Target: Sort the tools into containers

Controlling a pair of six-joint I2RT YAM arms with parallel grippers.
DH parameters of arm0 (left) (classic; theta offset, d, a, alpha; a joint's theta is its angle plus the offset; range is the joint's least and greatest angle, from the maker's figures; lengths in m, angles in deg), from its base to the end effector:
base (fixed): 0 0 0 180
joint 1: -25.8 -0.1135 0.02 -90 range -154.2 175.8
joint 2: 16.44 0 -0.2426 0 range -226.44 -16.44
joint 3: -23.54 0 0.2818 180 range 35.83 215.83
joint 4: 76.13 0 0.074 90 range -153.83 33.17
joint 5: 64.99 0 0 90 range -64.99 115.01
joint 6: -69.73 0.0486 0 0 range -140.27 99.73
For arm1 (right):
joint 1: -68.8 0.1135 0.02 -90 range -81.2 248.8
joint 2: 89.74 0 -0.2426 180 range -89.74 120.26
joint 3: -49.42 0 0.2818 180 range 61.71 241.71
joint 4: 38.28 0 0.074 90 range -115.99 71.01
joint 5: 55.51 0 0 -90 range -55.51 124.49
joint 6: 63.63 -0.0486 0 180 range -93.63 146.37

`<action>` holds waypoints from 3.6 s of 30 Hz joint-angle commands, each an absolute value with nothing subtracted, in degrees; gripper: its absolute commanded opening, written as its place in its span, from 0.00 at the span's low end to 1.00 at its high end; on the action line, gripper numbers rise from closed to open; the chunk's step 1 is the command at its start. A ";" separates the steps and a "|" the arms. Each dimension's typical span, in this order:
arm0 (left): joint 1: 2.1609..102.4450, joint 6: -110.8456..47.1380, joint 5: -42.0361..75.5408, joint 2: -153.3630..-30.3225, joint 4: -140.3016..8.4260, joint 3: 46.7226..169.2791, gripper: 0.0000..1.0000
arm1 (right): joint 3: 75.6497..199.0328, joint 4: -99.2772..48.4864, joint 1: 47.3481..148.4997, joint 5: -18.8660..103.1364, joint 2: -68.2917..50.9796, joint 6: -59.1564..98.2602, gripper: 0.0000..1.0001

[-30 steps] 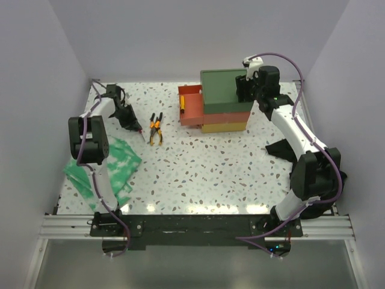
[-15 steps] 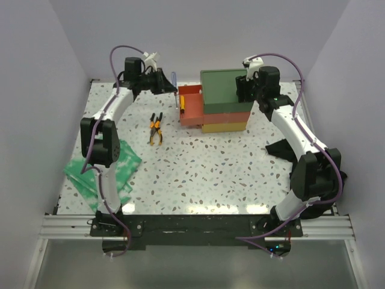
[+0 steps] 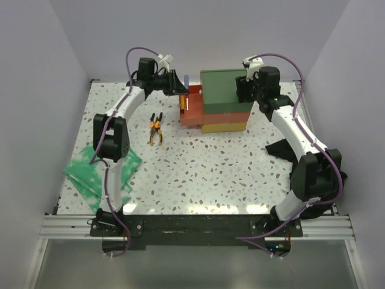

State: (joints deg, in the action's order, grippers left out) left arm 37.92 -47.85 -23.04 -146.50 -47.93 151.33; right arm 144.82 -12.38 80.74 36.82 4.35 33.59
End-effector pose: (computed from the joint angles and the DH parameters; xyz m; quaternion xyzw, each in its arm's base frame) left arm 0.5297 -0.1507 0.2340 0.0936 0.8128 -0.4864 0.3065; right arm 0.4208 0.0910 0.3109 -0.1508 0.8277 0.0393 0.5390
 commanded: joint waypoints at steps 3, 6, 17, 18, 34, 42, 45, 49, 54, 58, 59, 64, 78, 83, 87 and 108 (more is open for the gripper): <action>38.20 -42.95 -21.57 -144.94 -43.79 156.85 0.45 | 143.09 -3.58 80.40 34.85 5.01 35.33 0.63; 37.41 -41.02 -21.66 -143.09 -44.59 157.03 0.53 | 143.27 -3.58 80.40 35.02 5.36 35.24 0.63; 30.20 -34.43 -14.55 -136.23 -51.27 137.88 0.00 | 141.60 -4.02 80.40 34.93 5.10 35.16 0.63; 30.29 -33.64 -13.84 -136.58 -50.66 138.05 0.00 | 141.60 -4.02 80.49 34.93 5.18 35.16 0.63; 39.25 -33.72 -22.96 -144.40 -53.90 142.79 0.00 | 142.57 -3.84 80.40 35.28 6.33 34.80 0.63; 43.99 -41.00 -28.68 -145.72 -67.74 141.30 0.00 | 142.30 -3.49 80.40 35.46 6.33 34.28 0.63; 44.87 -45.57 -30.35 -146.25 -74.52 140.16 0.00 | 142.91 -3.23 80.40 35.37 6.76 34.10 0.63; 44.18 -48.48 -27.91 -145.81 -73.52 140.94 0.14 | 144.32 -2.18 80.40 35.55 7.47 34.19 0.63; 38.56 -48.40 -26.92 -140.11 -68.67 136.05 0.49 | 144.68 -2.17 80.40 35.55 7.65 34.72 0.63; 34.42 -61.09 -40.25 -139.83 -86.26 128.76 0.55 | 143.89 -2.26 80.40 35.81 7.56 34.89 0.63; 33.29 -68.54 -41.85 -140.18 -96.43 126.04 0.56 | 143.80 -2.09 80.40 35.90 7.65 34.80 0.63; 34.15 -88.82 -44.25 -146.86 -121.92 129.07 0.61 | 144.50 -0.95 80.40 35.38 8.26 35.07 0.63; 39.25 -87.08 -38.88 -153.98 -113.76 139.63 0.62 | 146.08 1.17 80.40 35.02 9.84 36.47 0.63; 40.83 -84.70 -37.04 -155.04 -112.35 141.21 0.56 | 145.82 1.08 80.49 35.20 9.76 36.47 0.63; 41.89 -83.12 -35.55 -155.74 -111.03 142.26 0.50 | 145.56 0.99 80.40 35.20 9.58 36.47 0.63; 42.51 -79.86 -34.74 -153.64 -110.94 141.48 0.12 | 142.30 0.02 80.40 35.02 7.91 36.83 0.63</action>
